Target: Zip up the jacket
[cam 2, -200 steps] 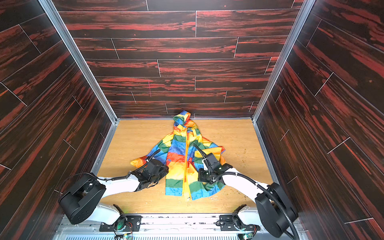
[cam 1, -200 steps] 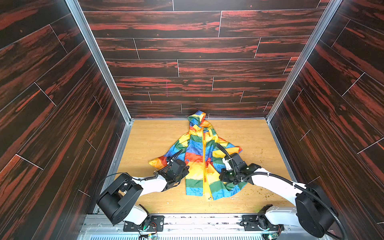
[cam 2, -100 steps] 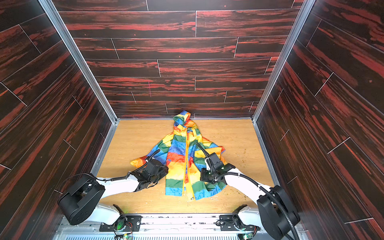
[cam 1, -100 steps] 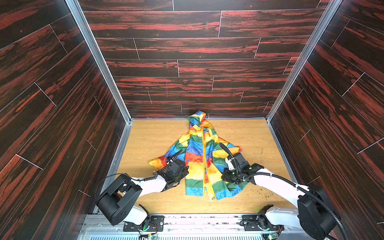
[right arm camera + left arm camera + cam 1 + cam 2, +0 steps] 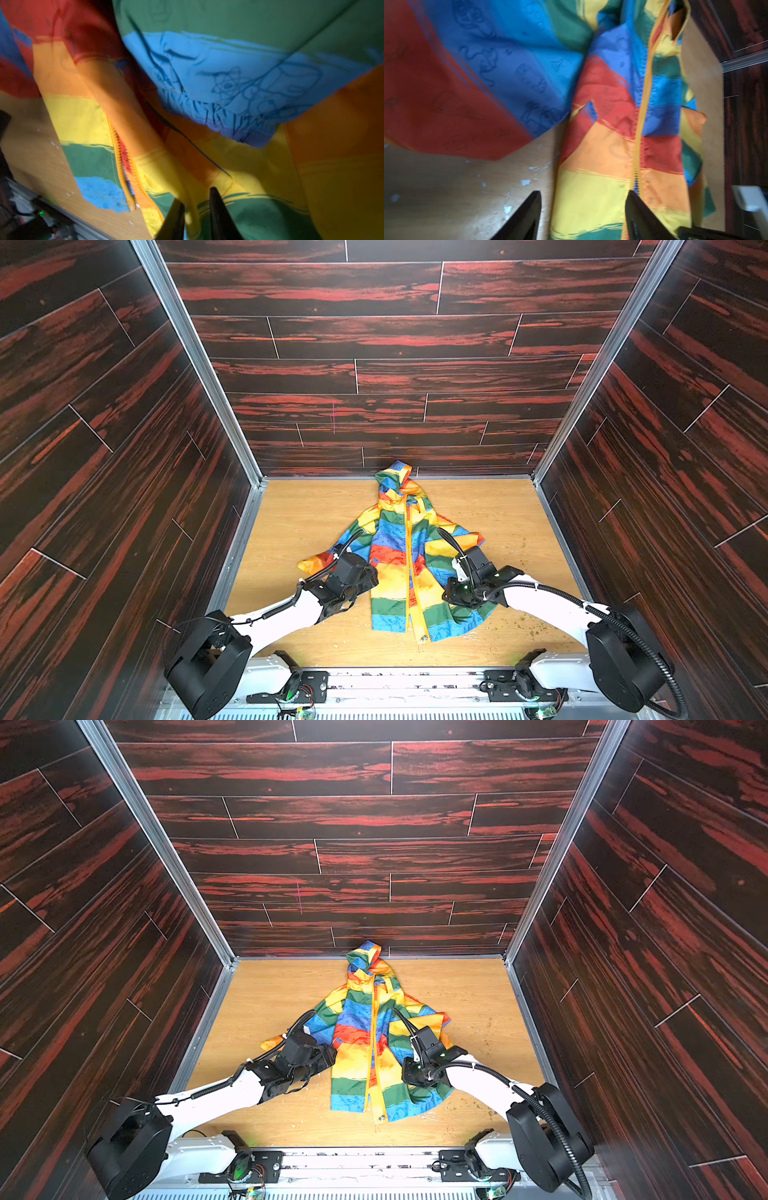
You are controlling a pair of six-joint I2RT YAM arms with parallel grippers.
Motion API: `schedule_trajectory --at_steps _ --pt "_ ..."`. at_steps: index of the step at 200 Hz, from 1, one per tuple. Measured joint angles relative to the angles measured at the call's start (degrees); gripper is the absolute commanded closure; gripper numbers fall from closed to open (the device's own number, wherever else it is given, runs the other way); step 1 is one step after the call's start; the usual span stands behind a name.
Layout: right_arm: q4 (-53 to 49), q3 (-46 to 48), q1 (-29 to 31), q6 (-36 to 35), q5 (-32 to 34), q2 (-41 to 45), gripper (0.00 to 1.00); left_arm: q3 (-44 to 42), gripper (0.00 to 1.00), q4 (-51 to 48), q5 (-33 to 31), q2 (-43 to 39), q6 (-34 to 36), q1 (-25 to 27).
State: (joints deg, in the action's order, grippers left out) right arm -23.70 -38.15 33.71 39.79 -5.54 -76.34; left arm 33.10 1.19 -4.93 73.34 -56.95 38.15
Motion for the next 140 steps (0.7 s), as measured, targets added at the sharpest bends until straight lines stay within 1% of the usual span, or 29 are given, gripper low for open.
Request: schedule_trajectory --at_steps 7,18,38,53,79,117,140 --pt "-0.31 -0.02 0.0 -0.11 0.15 0.07 0.47 0.52 0.26 -0.07 0.22 0.02 0.42 0.28" --pt "-0.5 -0.04 -0.02 0.39 0.33 0.28 0.41 1.14 0.25 -0.07 0.63 0.13 1.05 0.68" --pt "-1.25 -0.07 -0.04 0.22 0.44 0.7 0.36 2.1 0.23 0.63 1.86 1.33 1.7 1.38" --pt "-1.86 -0.07 -0.04 0.28 0.66 1.31 0.34 2.64 0.21 1.18 2.86 2.82 2.03 1.95" --pt "-3.08 -0.07 -0.04 0.72 1.07 3.74 0.34 3.89 0.2 1.88 4.24 5.49 2.6 3.17" --pt "-5.75 -0.17 0.35 2.75 1.95 9.49 0.34 5.11 0.2 3.04 5.38 6.6 3.23 4.61" --pt "-7.69 -0.17 1.57 4.66 2.32 13.2 0.33 5.7 0.2 3.98 5.88 7.34 3.5 5.07"
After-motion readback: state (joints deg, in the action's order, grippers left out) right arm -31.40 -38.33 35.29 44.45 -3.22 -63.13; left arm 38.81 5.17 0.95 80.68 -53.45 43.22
